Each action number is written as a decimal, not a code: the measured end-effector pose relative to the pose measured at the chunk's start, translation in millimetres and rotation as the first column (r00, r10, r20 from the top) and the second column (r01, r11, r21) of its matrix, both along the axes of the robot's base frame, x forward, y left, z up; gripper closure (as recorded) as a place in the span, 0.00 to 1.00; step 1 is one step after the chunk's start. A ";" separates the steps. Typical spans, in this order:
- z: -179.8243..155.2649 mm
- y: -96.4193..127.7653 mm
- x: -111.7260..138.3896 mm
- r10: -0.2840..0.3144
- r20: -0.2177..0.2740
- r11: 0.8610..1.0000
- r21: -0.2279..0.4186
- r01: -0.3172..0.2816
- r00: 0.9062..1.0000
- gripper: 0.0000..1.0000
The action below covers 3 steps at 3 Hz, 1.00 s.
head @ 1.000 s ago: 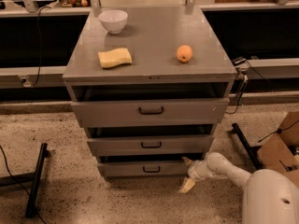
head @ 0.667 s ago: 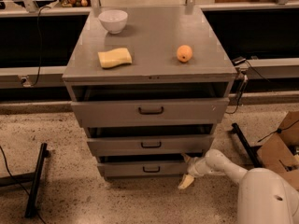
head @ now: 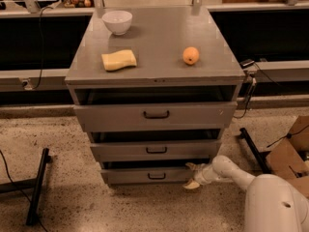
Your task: Open bottom drawer
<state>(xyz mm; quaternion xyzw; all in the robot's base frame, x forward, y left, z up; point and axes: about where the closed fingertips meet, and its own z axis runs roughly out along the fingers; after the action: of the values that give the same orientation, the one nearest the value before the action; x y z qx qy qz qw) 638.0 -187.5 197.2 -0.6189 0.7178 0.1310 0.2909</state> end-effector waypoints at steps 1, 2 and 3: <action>-1.1 -7.2 -31.7 0.014 -0.045 1.000 -0.002 -0.014 0.999 0.64; -0.3 -7.9 -35.8 0.015 -0.051 1.000 -0.001 -0.016 0.999 0.69; 25.8 -15.4 -56.5 0.021 0.004 0.998 0.062 -0.021 1.000 0.45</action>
Offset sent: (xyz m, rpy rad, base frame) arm -0.1118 -0.0341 0.0236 0.0217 0.1391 0.0548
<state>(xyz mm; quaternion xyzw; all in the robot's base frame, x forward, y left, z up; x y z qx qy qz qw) 581.5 -202.9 223.0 -0.6174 0.7063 0.1553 0.3095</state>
